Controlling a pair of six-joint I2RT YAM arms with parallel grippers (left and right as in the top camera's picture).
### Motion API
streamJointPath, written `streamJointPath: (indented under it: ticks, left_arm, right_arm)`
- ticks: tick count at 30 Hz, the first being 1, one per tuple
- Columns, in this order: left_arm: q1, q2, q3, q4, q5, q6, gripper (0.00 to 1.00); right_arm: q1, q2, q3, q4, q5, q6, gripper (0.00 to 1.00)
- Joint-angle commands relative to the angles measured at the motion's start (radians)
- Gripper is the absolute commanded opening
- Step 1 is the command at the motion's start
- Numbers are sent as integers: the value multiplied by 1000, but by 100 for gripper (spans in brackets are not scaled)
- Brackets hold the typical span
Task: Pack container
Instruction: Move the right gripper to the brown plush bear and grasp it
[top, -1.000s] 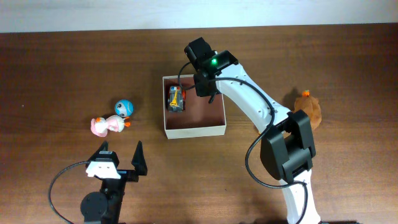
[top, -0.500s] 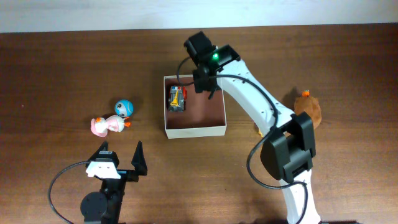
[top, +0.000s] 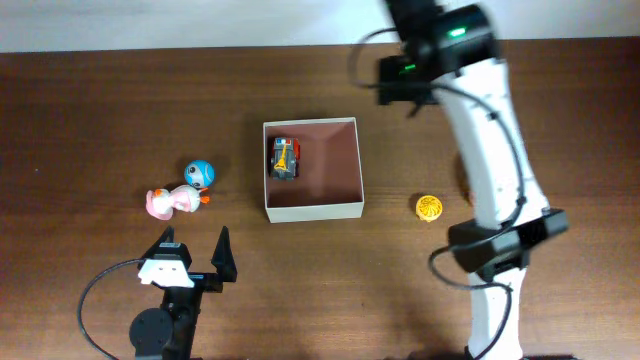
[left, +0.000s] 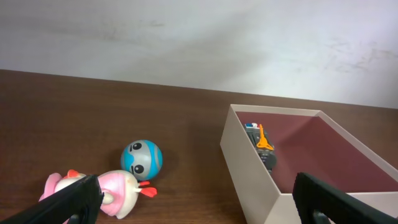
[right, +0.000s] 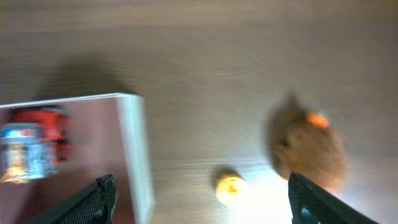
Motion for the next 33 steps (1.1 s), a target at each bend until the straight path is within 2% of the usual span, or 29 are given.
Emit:
streamJointPath:
  ticks: [1, 6, 9, 17, 24, 25, 33]
  left_arm:
    - [-4, -6, -7, 2, -5, 16, 100]
    - [-4, -6, -7, 2, -5, 16, 100]
    - [-4, -6, -7, 2, -5, 16, 100]
    - [-4, -6, -7, 2, -5, 16, 99]
    - [-4, -6, -7, 2, -5, 16, 100]
    - [-4, -6, -7, 2, -5, 16, 99]
    - [-4, -6, -7, 2, -5, 16, 100]
  right_arm:
    - [-132, -40, 18, -14, -87, -21, 84]
    - [-231, -79, 2, -15, -141, -61, 85]
    - [-277, -110, -69, -15, -132, -93, 89]
    - [-414, -242, -526, 1, -65, -61, 88]
    - [-477, -276, -855, 163, -85, -64, 88]
    - [-474, -276, -924, 226, -93, -74, 89]
    - [-474, -276, -1124, 493, -47, -97, 88]
